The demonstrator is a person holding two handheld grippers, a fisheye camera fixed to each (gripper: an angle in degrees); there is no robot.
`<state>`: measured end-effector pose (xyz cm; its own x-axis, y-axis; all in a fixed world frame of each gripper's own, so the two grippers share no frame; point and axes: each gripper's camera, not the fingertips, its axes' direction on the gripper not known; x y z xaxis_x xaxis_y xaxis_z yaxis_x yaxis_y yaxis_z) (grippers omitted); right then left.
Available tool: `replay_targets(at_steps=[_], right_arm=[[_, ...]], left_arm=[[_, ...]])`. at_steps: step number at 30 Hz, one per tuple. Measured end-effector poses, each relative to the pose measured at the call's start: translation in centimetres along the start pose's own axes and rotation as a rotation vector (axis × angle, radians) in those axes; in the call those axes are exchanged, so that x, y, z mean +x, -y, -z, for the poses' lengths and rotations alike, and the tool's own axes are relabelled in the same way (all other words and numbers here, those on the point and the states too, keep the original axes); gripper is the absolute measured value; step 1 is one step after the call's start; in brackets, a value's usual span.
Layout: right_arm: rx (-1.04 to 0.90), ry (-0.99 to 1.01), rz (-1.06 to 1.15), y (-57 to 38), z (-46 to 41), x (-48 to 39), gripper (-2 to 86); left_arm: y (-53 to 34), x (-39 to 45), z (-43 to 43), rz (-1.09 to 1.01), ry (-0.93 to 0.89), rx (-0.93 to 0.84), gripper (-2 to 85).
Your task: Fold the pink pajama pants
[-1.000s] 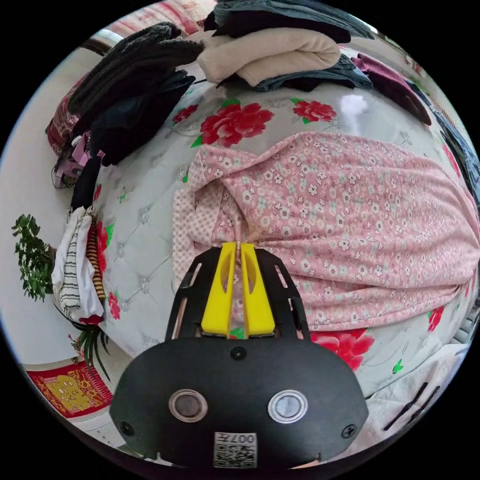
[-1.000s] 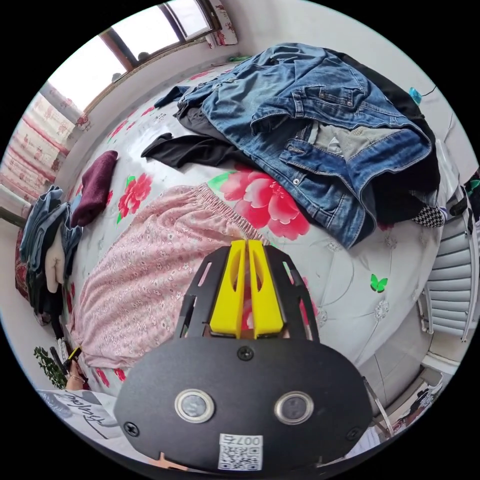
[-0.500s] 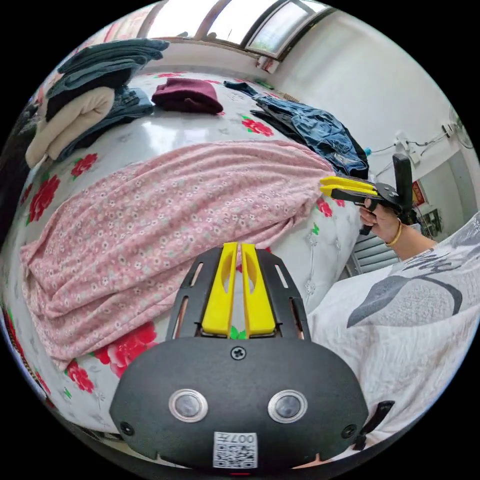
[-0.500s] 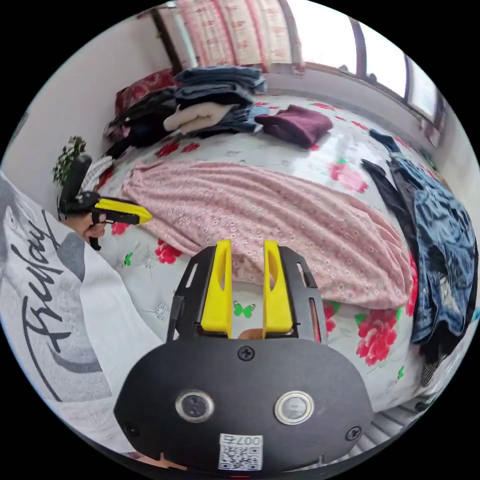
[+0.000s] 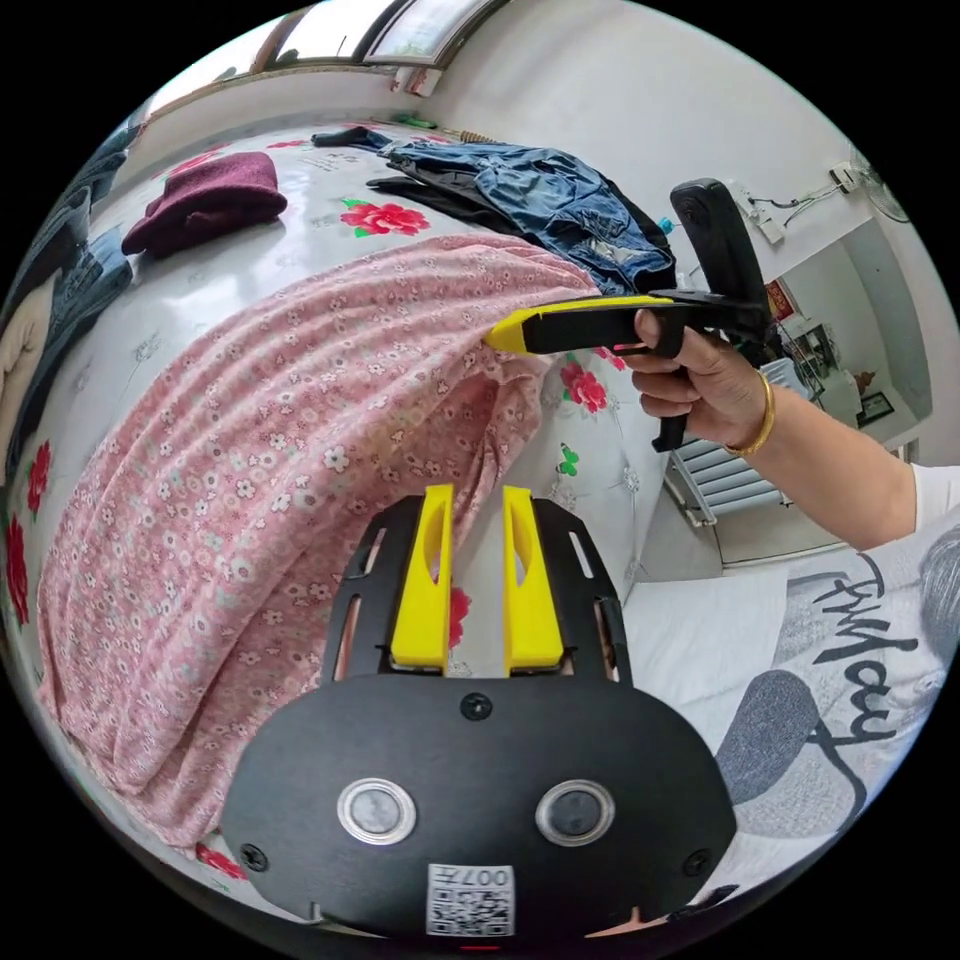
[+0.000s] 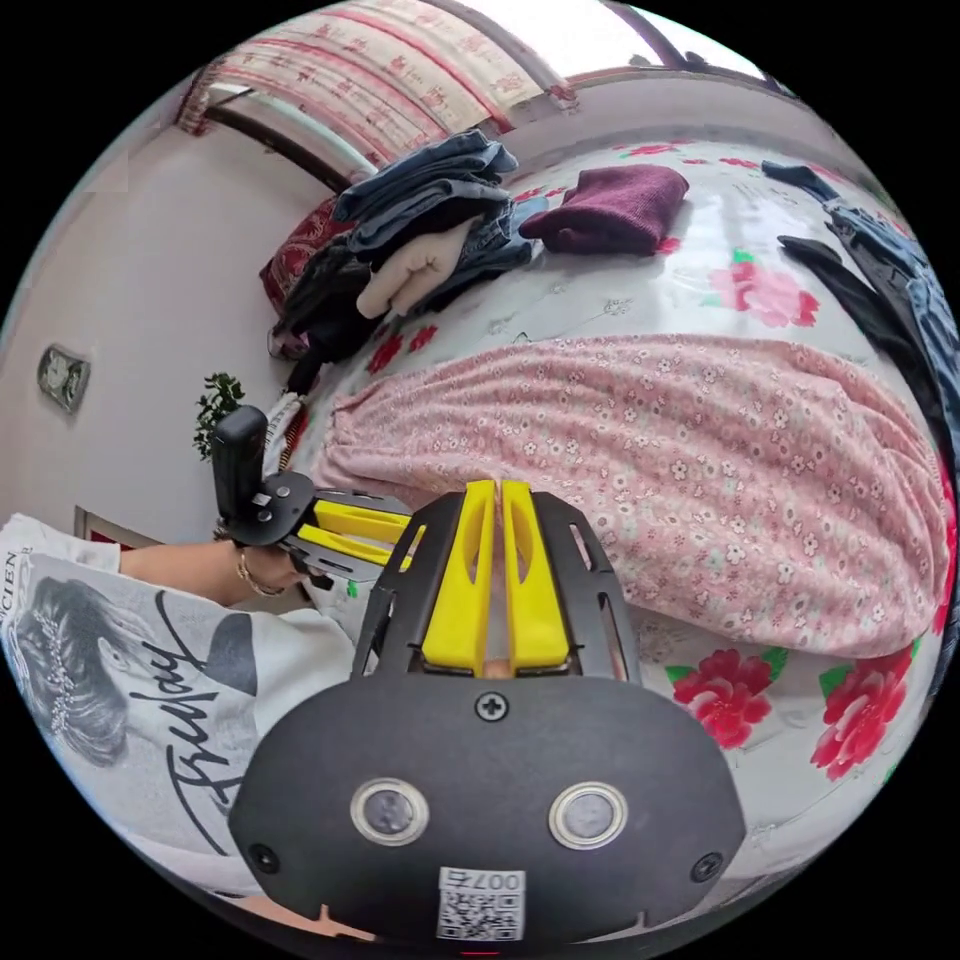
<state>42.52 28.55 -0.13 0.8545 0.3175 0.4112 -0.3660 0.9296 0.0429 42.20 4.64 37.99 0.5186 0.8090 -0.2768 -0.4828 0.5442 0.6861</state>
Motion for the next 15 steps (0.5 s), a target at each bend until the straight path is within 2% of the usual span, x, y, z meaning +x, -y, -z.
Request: replay_targets(at_steps=[3, 9, 12, 15], right_arm=[[0.014, 0.075, -0.031, -0.1, 0.7, 1.7, -0.1], [0.037, 0.197, -0.047, -0.5, 2.0, 4.4, 0.0], [0.061, 0.168, -0.025, -0.6, 2.8, 5.3, 0.5], [0.122, 0.059, -0.033, -1.2, 5.3, 7.1, 0.9]], left_arm=[[1.4, 0.0, -1.1, -0.034, -0.005, -0.012, 8.7], [4.7, -0.1, -3.0, -0.087, -0.141, 0.023, 9.2], [5.0, 0.4, -3.1, -0.098, -0.189, 0.04, 7.0], [3.8, 1.3, -2.7, -0.099, -0.169, 0.038, 4.1]])
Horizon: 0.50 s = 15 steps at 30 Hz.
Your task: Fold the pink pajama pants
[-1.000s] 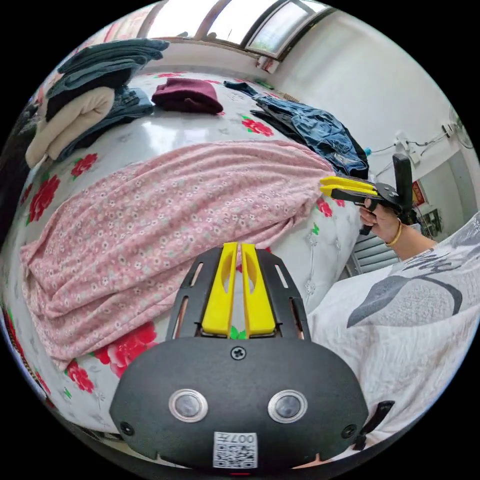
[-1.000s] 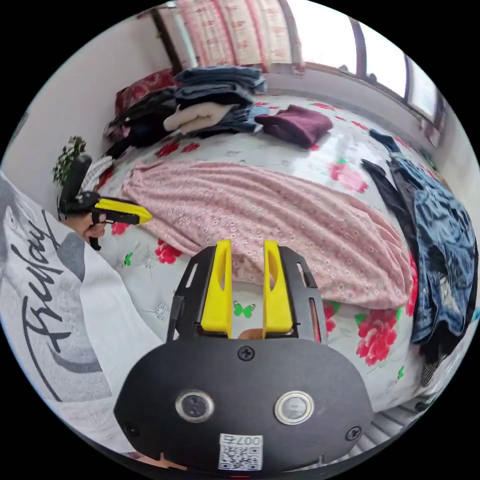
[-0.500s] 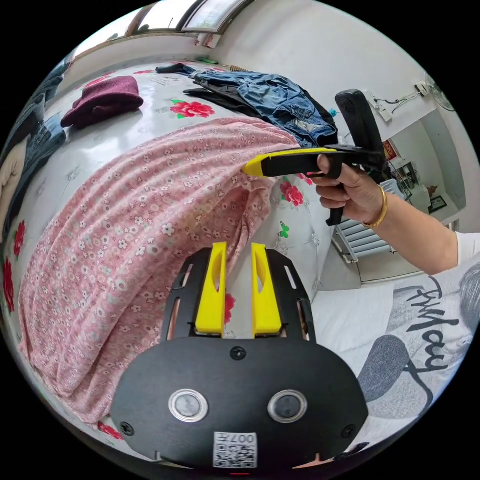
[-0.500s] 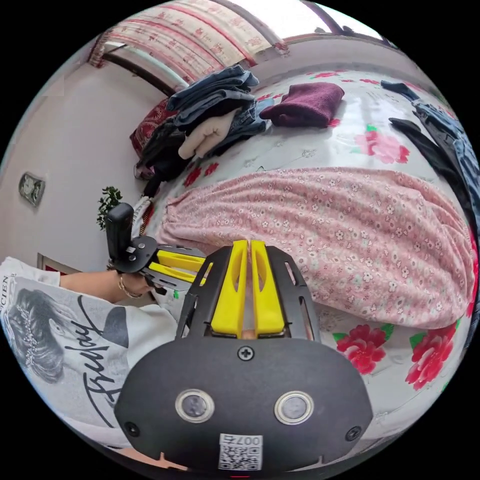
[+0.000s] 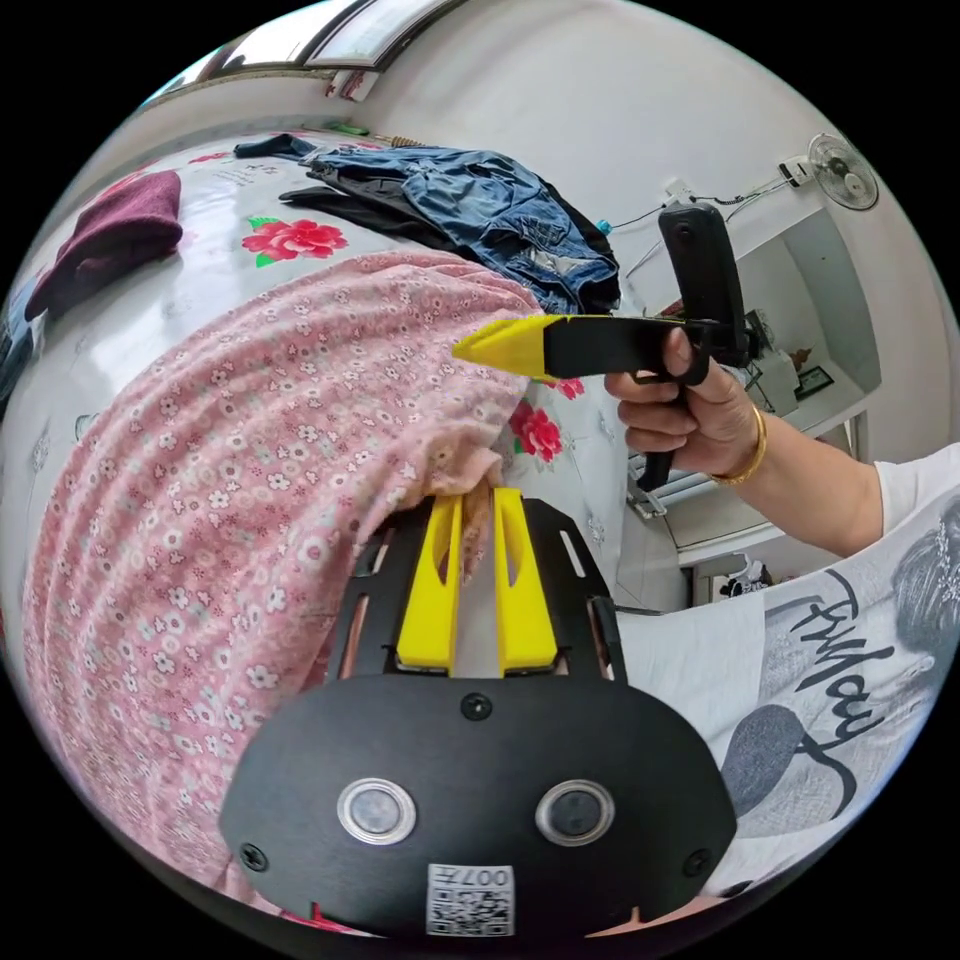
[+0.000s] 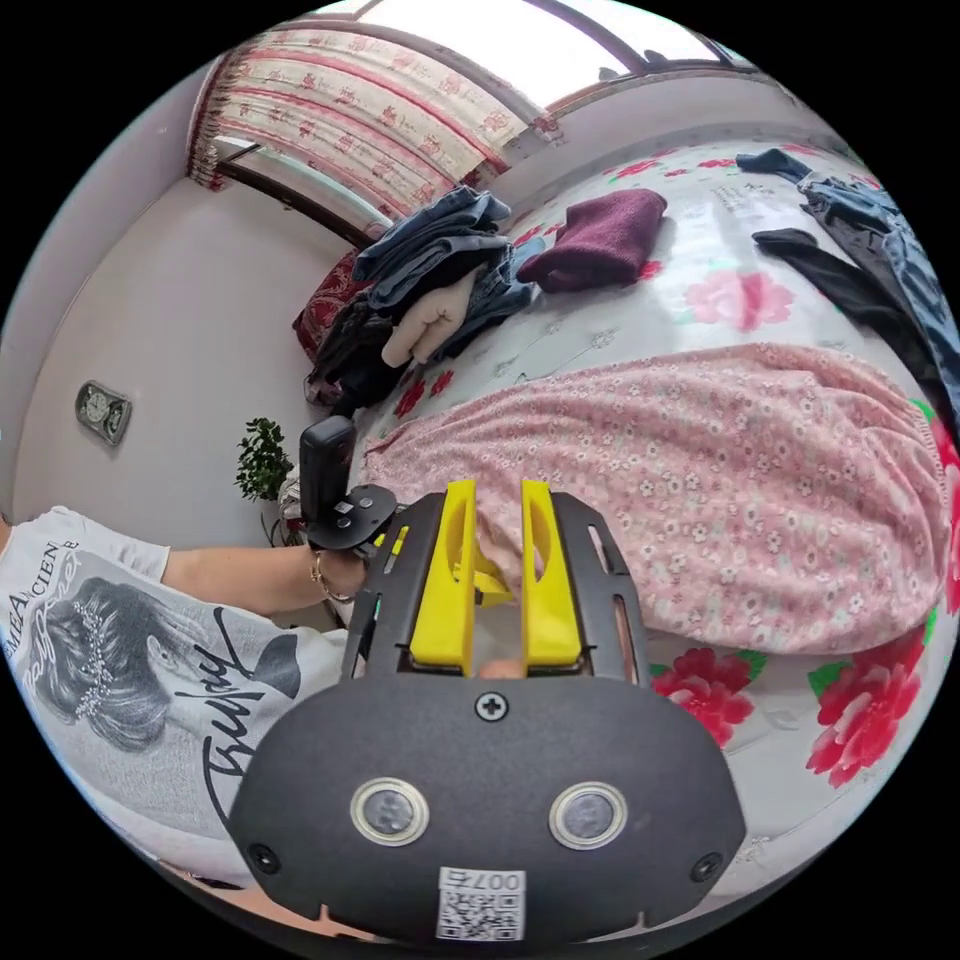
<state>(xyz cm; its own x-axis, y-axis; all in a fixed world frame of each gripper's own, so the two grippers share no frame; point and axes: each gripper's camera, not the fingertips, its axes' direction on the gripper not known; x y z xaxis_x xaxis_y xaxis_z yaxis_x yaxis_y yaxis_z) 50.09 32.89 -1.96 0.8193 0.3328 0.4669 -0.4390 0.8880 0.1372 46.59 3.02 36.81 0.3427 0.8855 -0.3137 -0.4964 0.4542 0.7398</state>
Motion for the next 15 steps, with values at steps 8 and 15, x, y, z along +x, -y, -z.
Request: replay_targets(at_steps=[8, 15], right_arm=[[-0.009, -0.592, -0.233, -2.8, 5.3, 11.1, 0.5], [-0.039, -0.542, -0.3, -4.2, 6.4, 17.3, -0.2]], left_arm=[[-3.1, 4.7, 0.1, -0.022, 0.062, -0.001, -0.5], [-5.0, 9.2, -2.2, -0.166, 0.155, -0.154, 3.9]])
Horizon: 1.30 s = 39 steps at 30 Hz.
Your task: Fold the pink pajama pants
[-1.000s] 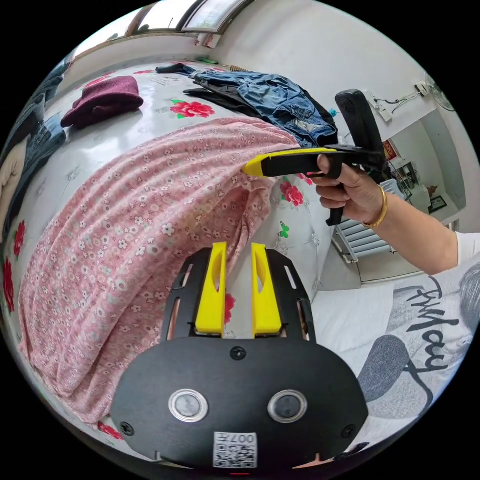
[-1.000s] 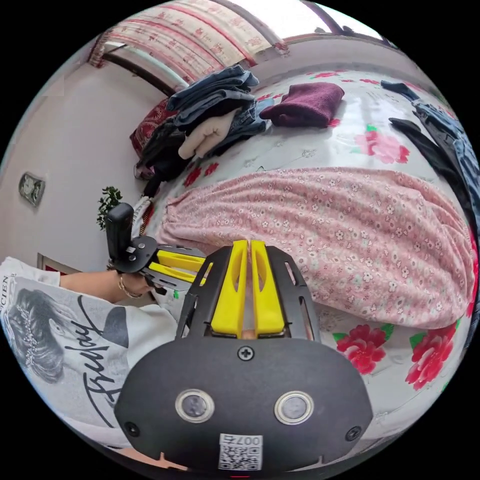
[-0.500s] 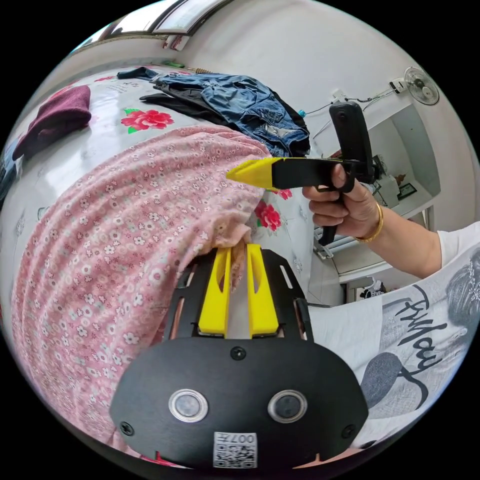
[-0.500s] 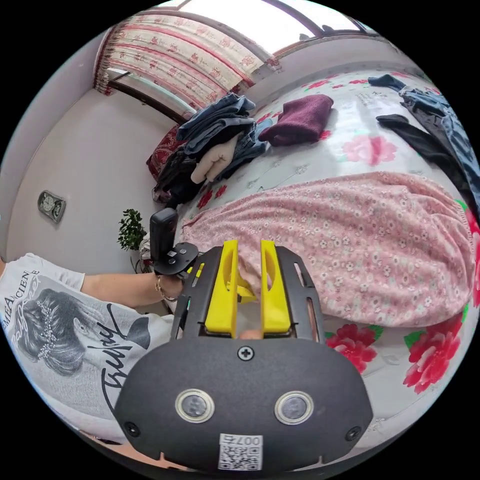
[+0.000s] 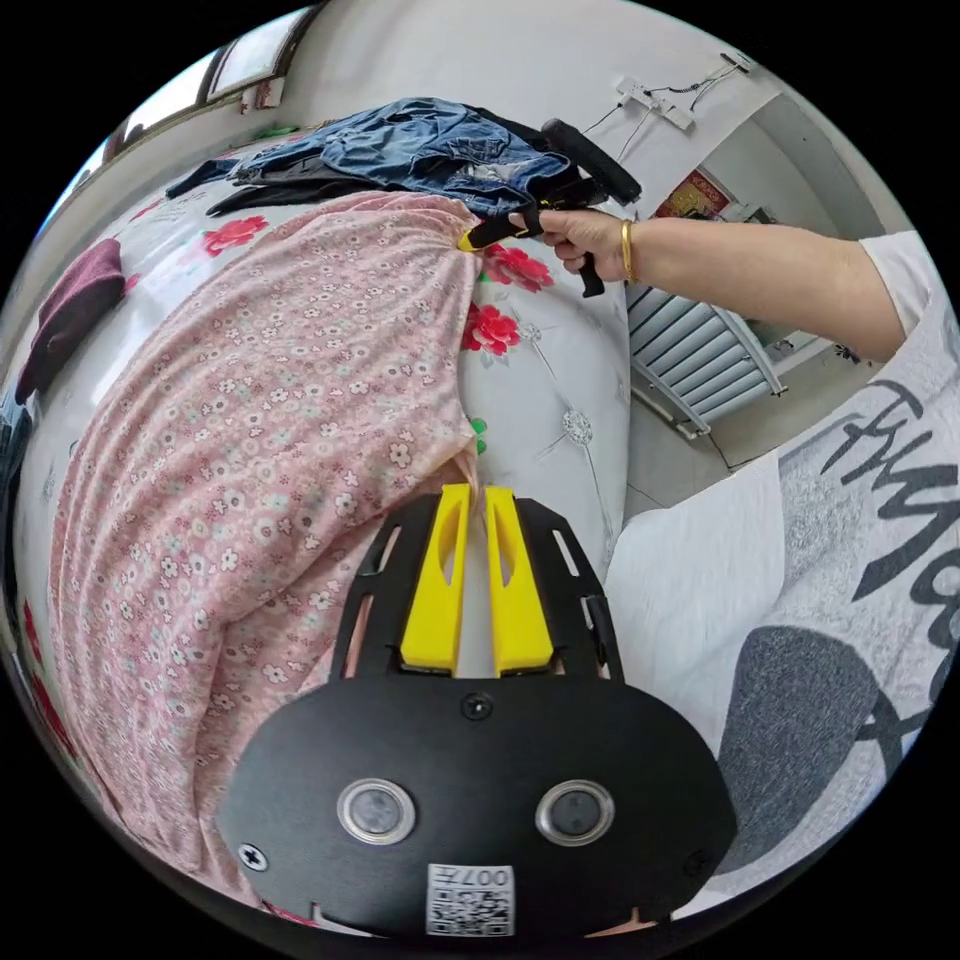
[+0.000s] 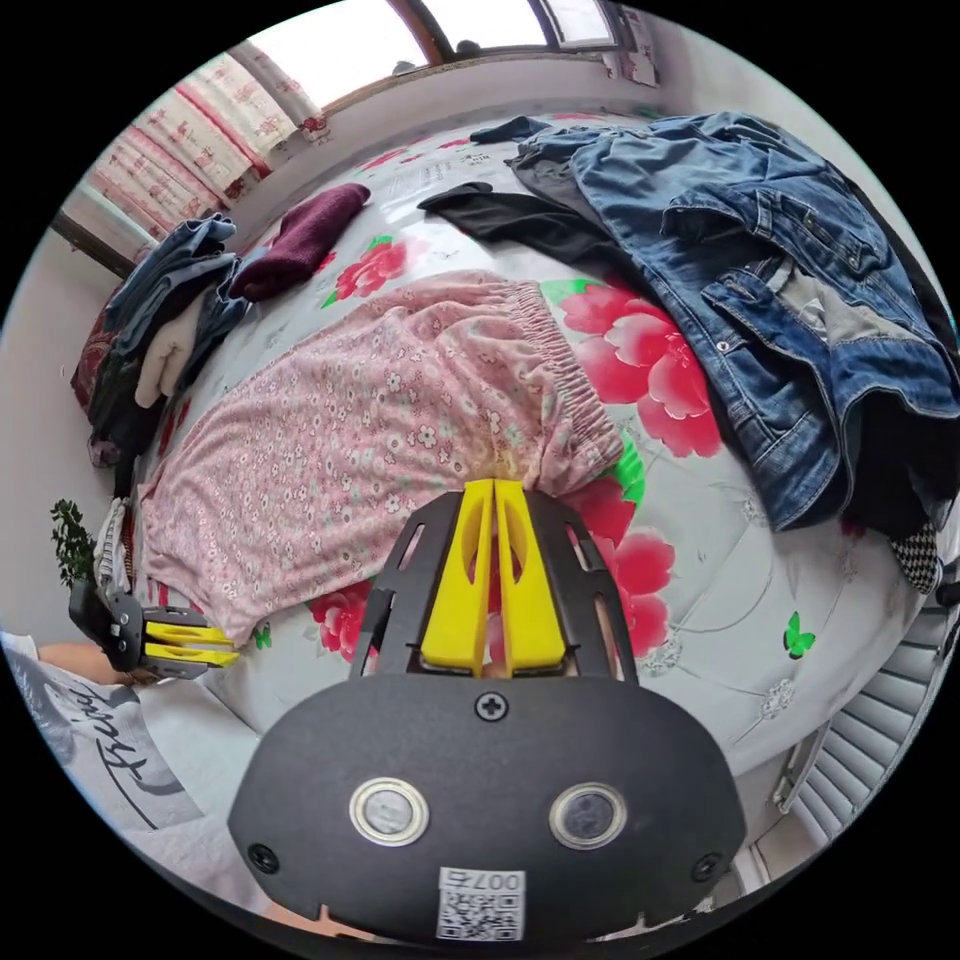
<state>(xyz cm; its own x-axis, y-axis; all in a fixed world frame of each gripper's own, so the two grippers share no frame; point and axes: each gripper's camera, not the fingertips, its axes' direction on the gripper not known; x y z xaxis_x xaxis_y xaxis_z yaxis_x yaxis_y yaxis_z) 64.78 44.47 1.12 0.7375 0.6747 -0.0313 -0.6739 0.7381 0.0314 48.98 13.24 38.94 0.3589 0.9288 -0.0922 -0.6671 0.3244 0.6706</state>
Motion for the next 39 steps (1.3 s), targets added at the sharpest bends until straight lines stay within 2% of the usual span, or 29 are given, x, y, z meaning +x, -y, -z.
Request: replay_targets(at_steps=[4, 7, 13, 18, 20, 23, 25, 26, 28, 30, 34, 39], right_arm=[[0.0, -0.03, 0.05, -0.1, -0.7, 0.0, -0.2], [0.009, -0.032, 0.075, -0.3, -1.2, 0.4, -0.2], [0.001, -0.014, 0.067, -0.4, -2.2, 1.8, -0.2], [-0.006, -0.08, 0.095, -0.8, -3.1, 1.5, -0.2], [-0.034, -0.1, 0.063, -0.7, -3.3, 1.6, -0.2], [0.064, -0.181, 0.085, -1.4, -1.2, -0.4, 0.0], [0.123, -0.181, 0.148, -2.0, 0.0, -3.0, 0.2], [0.141, -0.137, 0.21, -2.2, 0.1, -5.2, 0.5], [0.123, -0.013, 0.33, -2.5, -0.7, -9.0, 1.1], [0.071, 0.101, 0.476, -2.8, -2.2, -13.6, 1.7], [-0.075, 0.274, 0.771, -3.0, -7.2, -25.2, 3.0], [-0.104, 0.371, 1.114, -2.1, -10.7, -39.9, 3.6]], left_arm=[[0.7, -1.0, 1.8, 0.082, -0.031, 0.029, 7.8], [1.4, -2.0, 1.8, 0.124, -0.07, 0.027, 4.8], [1.0, 0.7, 3.8, -0.052, -0.024, -0.016, -0.4], [-2.4, -2.6, 8.7, 0.083, -0.24, 0.012, -0.9], [-4.8, -3.3, 11.0, 0.141, -0.209, 0.035, -0.9], [-10.6, -6.2, 16.2, 0.374, -0.087, 0.113, -0.9], [-17.7, -9.4, 21.3, 0.676, 0.071, 0.221, -0.7], [-19.7, -10.2, 22.7, 0.761, 0.114, 0.247, -0.7], [-28.0, -12.9, 27.5, 1.077, 0.278, 0.341, 0.2], [-33.1, -14.6, 30.8, 1.241, 0.367, 0.4, 1.8], [-40.0, -19.1, 36.6, 1.377, 0.507, 0.471, 5.8], [-43.4, -24.3, 39.7, 1.424, 0.52, 0.474, 7.5]])
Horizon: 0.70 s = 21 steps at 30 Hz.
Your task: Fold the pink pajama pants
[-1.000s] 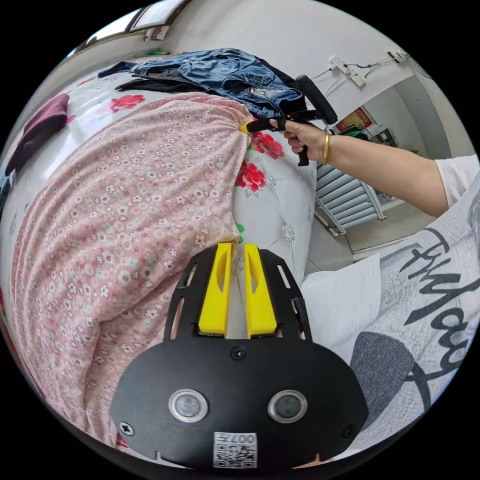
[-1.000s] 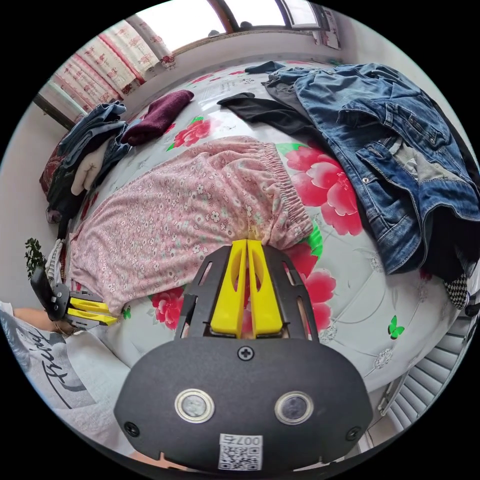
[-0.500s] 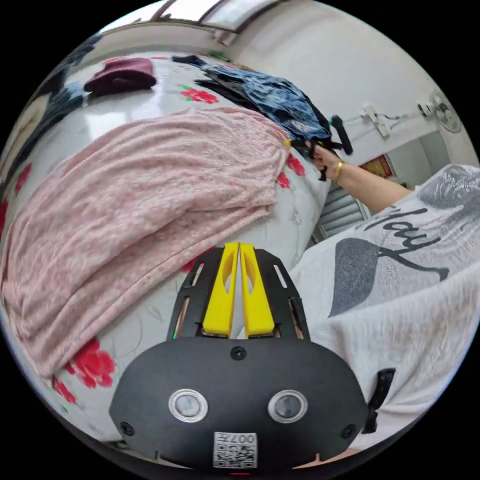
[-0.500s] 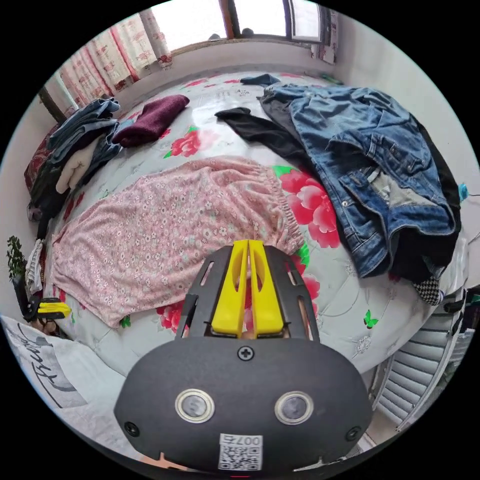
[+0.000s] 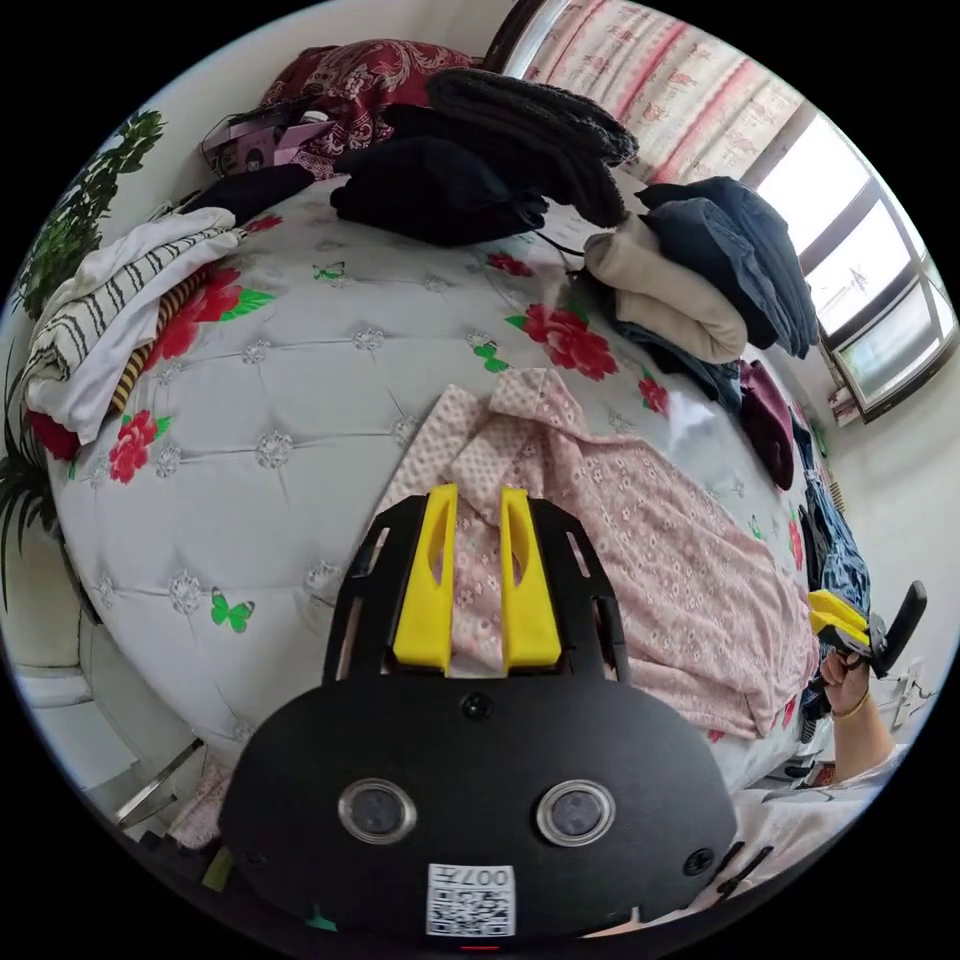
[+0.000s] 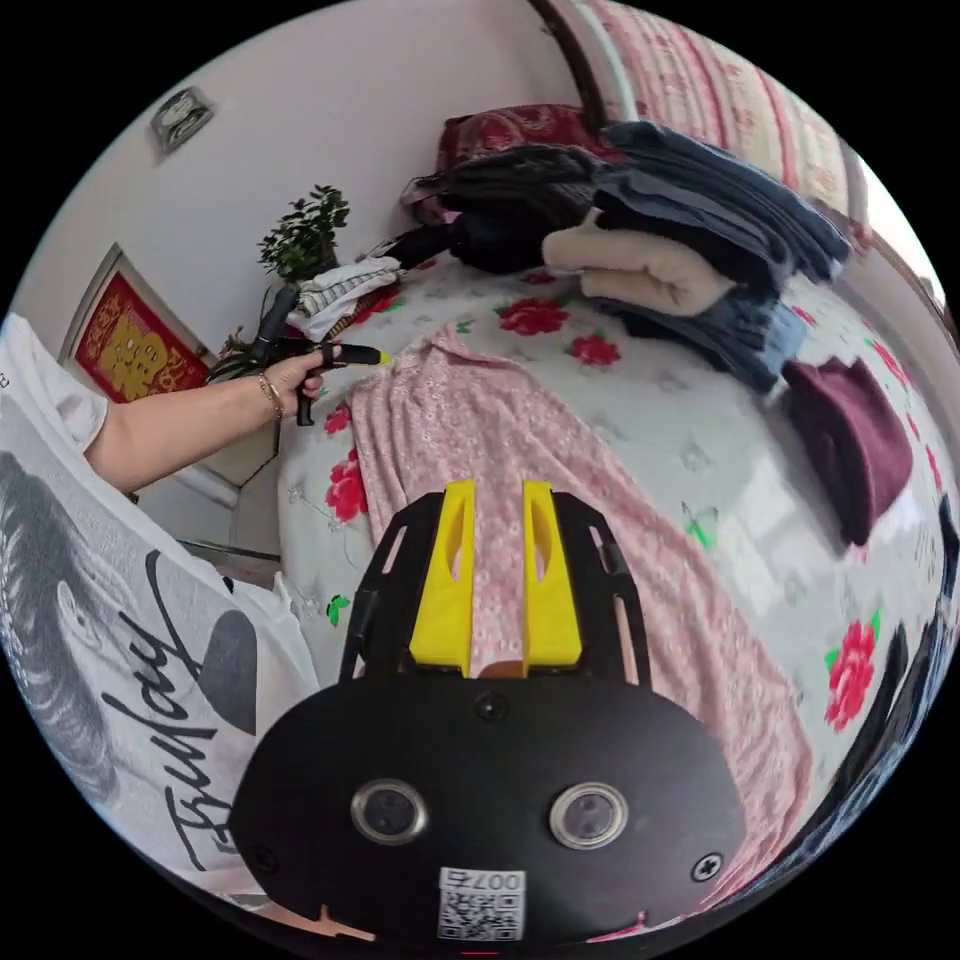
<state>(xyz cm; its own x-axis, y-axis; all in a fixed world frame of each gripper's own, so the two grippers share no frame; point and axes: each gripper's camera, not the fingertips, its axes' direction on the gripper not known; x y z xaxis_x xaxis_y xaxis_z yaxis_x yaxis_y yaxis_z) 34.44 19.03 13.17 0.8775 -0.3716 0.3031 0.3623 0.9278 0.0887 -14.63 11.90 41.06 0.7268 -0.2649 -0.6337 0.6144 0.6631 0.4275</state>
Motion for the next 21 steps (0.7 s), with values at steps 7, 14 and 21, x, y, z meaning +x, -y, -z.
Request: replay_targets(at_steps=[7, 14, 21], right_arm=[[-0.104, -0.009, 0.34, 15.8, -13.7, -5.1, 5.0], [-0.299, 0.005, 0.348, 19.8, -25.0, -4.9, 2.5], [-0.177, 0.215, 0.394, 21.8, -19.8, -4.6, -0.1]], left_arm=[[2.1, 0.4, 0.8, -0.084, 0.089, -0.023, 2.0], [0.2, 0.1, 8.6, -0.093, 0.057, 0.102, -0.4], [-2.6, -3.6, 17.9, -0.015, -0.061, 0.183, -0.7]])
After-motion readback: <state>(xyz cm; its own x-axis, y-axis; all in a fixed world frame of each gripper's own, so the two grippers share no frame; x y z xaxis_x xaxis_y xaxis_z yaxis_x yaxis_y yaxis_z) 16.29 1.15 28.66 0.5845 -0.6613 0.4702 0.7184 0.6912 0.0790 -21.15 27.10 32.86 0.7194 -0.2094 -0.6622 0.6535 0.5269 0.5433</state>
